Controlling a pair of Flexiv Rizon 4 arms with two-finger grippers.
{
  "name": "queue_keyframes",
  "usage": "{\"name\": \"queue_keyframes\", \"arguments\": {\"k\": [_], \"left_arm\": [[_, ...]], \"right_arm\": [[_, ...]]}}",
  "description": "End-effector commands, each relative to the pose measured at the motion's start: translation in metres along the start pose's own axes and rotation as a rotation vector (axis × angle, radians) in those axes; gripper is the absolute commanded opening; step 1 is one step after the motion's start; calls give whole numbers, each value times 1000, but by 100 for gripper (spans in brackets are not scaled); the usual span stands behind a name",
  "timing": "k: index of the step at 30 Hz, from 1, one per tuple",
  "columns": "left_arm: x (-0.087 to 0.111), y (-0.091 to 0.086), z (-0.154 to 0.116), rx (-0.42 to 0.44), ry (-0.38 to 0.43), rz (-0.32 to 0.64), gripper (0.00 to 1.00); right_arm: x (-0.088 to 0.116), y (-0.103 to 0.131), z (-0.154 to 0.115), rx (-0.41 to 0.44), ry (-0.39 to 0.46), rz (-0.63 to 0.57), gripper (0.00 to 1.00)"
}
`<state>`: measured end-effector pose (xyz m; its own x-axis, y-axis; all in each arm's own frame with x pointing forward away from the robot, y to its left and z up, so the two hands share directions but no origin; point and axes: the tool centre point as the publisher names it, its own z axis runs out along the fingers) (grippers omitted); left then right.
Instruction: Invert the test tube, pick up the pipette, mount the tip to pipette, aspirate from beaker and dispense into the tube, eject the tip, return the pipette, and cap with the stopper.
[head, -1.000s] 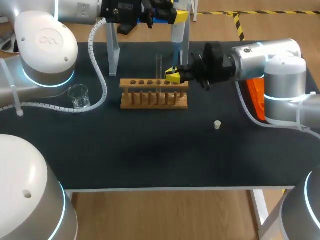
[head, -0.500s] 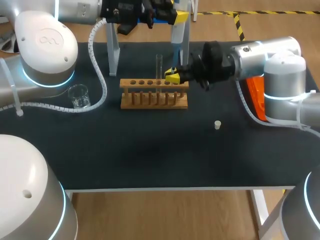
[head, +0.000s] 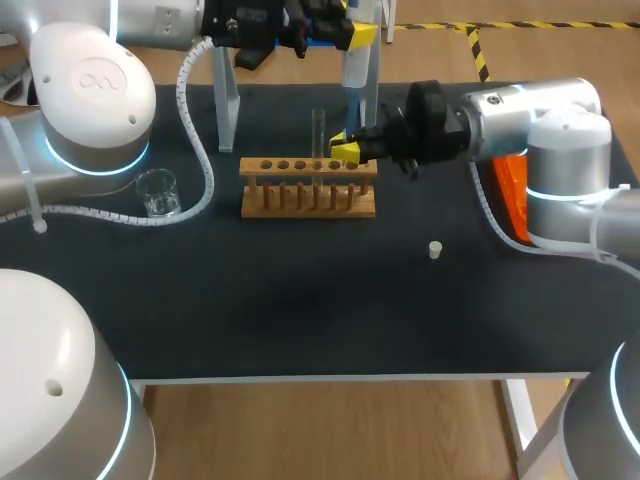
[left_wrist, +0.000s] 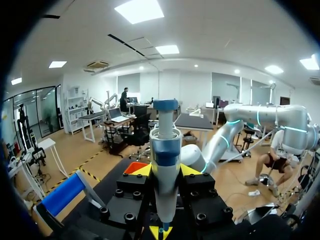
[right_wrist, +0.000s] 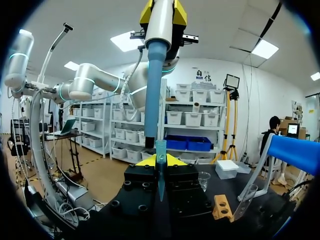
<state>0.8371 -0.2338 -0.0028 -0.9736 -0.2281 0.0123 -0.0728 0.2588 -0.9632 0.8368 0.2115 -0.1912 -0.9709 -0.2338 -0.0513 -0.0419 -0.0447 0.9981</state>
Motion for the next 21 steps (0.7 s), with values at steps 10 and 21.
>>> {"name": "queue_keyframes", "arguments": {"k": [10, 21], "left_arm": [[0, 1, -1, 1, 2, 1, 0], [0, 1, -1, 1, 2, 1, 0]], "right_arm": [[5, -2, 0, -13, -2, 2, 0], [10, -13, -2, -8, -2, 12, 0]]}}
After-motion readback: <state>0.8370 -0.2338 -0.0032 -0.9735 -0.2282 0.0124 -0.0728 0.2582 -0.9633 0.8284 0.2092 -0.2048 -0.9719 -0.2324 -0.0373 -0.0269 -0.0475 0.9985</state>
